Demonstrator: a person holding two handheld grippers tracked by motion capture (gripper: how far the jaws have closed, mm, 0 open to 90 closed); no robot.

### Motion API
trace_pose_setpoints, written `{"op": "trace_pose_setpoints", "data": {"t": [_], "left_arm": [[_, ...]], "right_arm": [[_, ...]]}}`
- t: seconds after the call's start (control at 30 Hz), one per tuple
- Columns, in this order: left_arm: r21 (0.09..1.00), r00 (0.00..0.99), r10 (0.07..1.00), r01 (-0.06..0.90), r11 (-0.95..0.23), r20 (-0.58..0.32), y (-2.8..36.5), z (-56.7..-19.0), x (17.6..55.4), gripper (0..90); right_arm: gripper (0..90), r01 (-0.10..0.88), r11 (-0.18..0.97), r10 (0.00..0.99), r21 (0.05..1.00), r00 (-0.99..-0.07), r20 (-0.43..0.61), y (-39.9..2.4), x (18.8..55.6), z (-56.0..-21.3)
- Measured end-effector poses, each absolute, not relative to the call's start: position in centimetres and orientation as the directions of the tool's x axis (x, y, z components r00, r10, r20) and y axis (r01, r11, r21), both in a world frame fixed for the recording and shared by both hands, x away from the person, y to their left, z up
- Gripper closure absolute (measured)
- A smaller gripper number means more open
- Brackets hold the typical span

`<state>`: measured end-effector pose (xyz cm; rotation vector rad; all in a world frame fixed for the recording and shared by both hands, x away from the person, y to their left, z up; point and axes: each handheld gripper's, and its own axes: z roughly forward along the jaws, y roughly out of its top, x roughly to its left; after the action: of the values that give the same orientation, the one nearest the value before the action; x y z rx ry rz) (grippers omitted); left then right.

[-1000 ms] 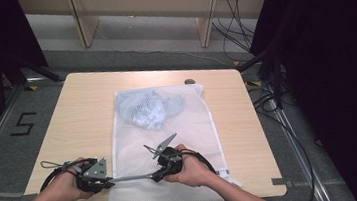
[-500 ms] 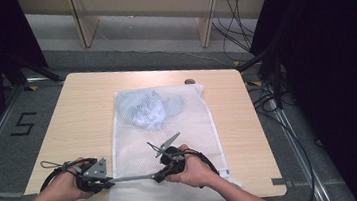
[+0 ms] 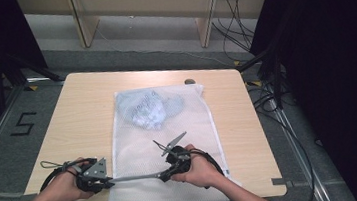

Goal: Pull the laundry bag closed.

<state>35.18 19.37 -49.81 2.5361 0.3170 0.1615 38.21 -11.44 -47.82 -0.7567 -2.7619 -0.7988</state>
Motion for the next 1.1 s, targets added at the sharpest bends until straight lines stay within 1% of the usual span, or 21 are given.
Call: {"op": "trace_pose_setpoints", "data": {"t": [0.03, 0.23, 0.33, 0.37, 0.47, 0.87, 0.9, 0.97, 1.1], "left_arm": [[0.558, 0.965, 0.260, 0.191, -0.808, 0.047, 19.4, -49.8, 35.2, 81.6], [0.557, 0.965, 0.260, 0.191, -0.808, 0.047, 19.4, -49.8, 35.2, 81.6], [0.570, 0.961, 0.274, 0.206, -0.796, 0.036, 19.3, -49.9, 35.1, 81.6], [0.571, 0.961, 0.276, 0.207, -0.794, 0.035, 19.3, -49.9, 35.1, 81.6], [0.574, 0.960, 0.277, 0.209, -0.791, 0.032, 19.3, -49.9, 35.1, 81.6], [0.562, 0.964, 0.263, 0.194, -0.804, 0.043, 19.4, -49.9, 35.2, 81.6], [0.562, 0.964, 0.264, 0.195, -0.803, 0.042, 19.4, -49.9, 35.2, 81.6], [0.564, 0.963, 0.265, 0.196, -0.802, 0.042, 19.4, -49.9, 35.2, 81.5], [0.561, 0.964, 0.264, 0.195, -0.804, 0.043, 19.4, -49.8, 35.2, 81.5]], "right_arm": [[87.1, 0.504, 0.731, 0.417, 0.461, -0.864, 0.283, -11.6, 38.3, -47.8], [87.1, 0.529, 0.720, 0.439, 0.449, -0.849, 0.296, -12.2, 38.3, -47.8], [87.0, 0.515, 0.722, 0.428, 0.462, -0.857, 0.287, -12.5, 38.4, -47.8], [87.0, 0.532, 0.718, 0.447, 0.449, -0.847, 0.289, -12.5, 38.4, -47.8], [87.0, 0.532, 0.718, 0.447, 0.449, -0.846, 0.289, -12.5, 38.4, -47.8], [87.0, 0.542, 0.708, 0.452, 0.453, -0.840, 0.299, -12.6, 38.3, -47.8], [87.0, 0.510, 0.716, 0.422, 0.477, -0.860, 0.286, -12.7, 38.5, -47.9], [87.0, 0.536, 0.711, 0.449, 0.455, -0.844, 0.292, -12.8, 38.4, -47.7], [87.0, 0.552, 0.687, 0.449, 0.473, -0.834, 0.321, -13.1, 38.3, -47.8]]}}
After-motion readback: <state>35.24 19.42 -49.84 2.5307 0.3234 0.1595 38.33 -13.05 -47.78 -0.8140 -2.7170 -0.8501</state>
